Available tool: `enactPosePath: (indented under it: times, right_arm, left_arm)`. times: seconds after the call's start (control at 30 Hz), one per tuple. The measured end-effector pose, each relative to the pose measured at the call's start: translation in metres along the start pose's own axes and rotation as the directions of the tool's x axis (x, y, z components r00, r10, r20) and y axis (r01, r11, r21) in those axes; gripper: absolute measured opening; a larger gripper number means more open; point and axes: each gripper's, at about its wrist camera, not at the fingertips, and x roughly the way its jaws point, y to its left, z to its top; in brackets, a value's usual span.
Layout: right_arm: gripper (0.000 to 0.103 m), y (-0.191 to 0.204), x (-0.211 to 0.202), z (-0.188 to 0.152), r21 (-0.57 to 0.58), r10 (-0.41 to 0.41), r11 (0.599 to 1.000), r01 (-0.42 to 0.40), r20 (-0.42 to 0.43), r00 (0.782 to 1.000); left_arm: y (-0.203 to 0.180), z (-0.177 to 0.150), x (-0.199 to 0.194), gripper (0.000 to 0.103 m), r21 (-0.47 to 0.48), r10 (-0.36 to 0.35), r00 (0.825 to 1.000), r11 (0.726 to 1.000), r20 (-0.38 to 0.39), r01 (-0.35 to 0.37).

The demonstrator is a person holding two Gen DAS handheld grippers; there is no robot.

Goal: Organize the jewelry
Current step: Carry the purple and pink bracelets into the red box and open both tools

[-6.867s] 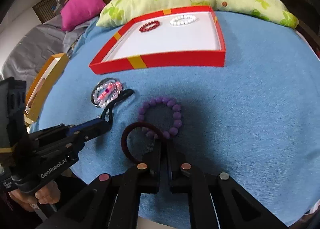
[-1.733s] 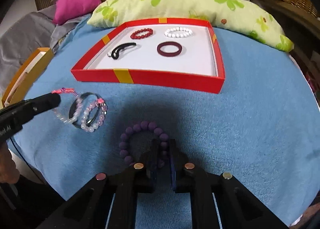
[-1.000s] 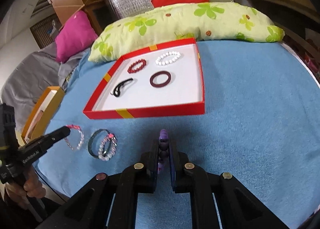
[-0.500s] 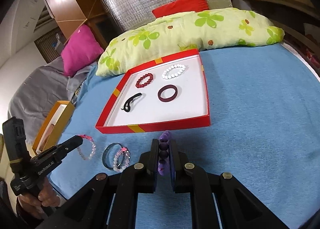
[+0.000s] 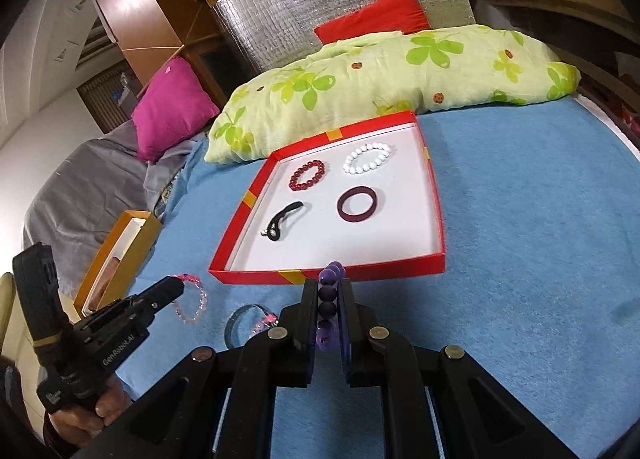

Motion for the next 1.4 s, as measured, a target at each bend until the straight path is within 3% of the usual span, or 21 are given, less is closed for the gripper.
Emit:
enactPosePath:
  times: [0.73,1.4]
  right_arm:
    - [0.011,0.018,0.029,0.035,-0.017,0.028,0.999,-0.027,0.043,0.999]
    - [0.011,0.018,0.042,0.038,-0.007,0.022,1.000,-0.022,0.034,0.999]
  left_arm:
    - [-0.024,0.026,0.009,0.008,0.062,0.082,0.995,0.994,0.053,-0.086]
    - [-0.024,0.030,0.018,0.008,0.061,0.142,0.988,0.987,0.051,-0.146]
